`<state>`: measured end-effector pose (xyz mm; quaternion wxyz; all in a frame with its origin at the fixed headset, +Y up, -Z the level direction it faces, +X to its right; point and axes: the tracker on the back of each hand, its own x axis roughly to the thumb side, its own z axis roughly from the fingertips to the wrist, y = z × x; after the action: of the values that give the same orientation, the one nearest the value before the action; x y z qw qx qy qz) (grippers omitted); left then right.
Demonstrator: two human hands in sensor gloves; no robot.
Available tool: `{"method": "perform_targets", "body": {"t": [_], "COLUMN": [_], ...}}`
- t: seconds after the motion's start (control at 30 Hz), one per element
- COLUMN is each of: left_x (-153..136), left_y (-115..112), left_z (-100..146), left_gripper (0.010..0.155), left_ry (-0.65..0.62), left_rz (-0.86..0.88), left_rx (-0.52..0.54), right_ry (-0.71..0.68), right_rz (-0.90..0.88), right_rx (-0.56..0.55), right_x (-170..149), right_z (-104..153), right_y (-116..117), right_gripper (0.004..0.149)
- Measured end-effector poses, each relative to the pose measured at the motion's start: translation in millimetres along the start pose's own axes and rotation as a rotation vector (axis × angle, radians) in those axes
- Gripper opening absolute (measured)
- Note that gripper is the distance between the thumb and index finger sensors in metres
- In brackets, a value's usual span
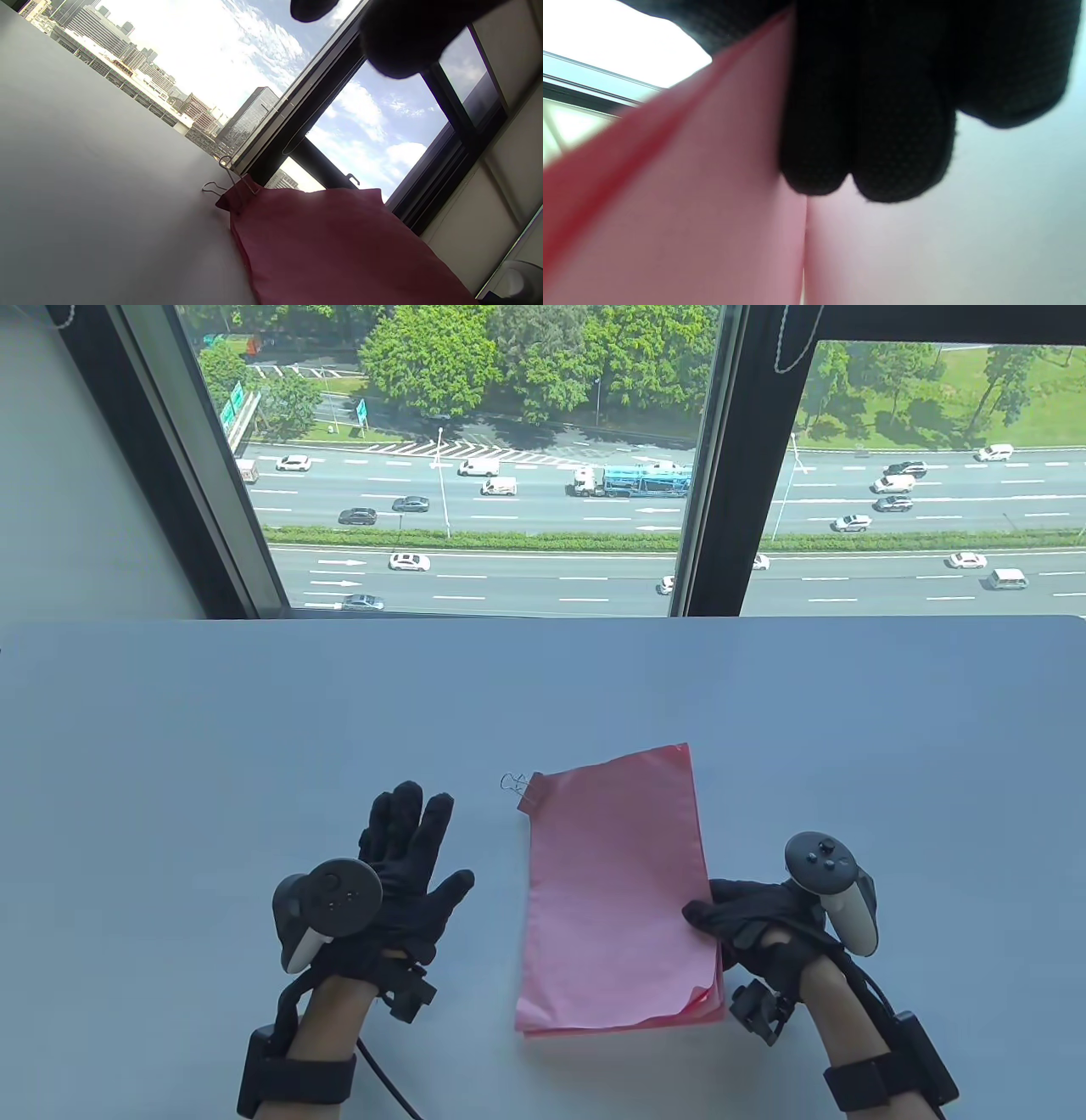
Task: Clip paper with binder clip (Left hand to clip)
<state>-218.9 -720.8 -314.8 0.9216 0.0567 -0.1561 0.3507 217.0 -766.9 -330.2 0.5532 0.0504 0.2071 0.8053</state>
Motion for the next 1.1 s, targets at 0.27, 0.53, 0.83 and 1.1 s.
{"method": "perform_targets", "body": {"t": [0.27,0.53,0.83,1.1], "left_x": [-6,-6,1,-18], "left_y": [-1,1,5,-2], "left_z": [1,1,0,-6], "left_gripper": [0.093,0.091,0.089,0.088], "left_ry": [0.128,0.141,0.074,0.158], "left_rz": [-0.194,-0.196,-0.309,-0.34], "left_rx": [-0.108,-0.071,-0.028,-0.102], "right_ry": [-0.098,-0.132,-0.188,-0.144], "right_rz": [0.352,0.34,0.382,0.593], "right_rx": [-0.138,-0.243,-0.225,-0.275], "right_x": [18,17,24,24], "right_z": [13,20,26,28], "right_y": [-11,-33,-37,-42], "right_gripper": [0.074,0.08,0.087,0.091]}}
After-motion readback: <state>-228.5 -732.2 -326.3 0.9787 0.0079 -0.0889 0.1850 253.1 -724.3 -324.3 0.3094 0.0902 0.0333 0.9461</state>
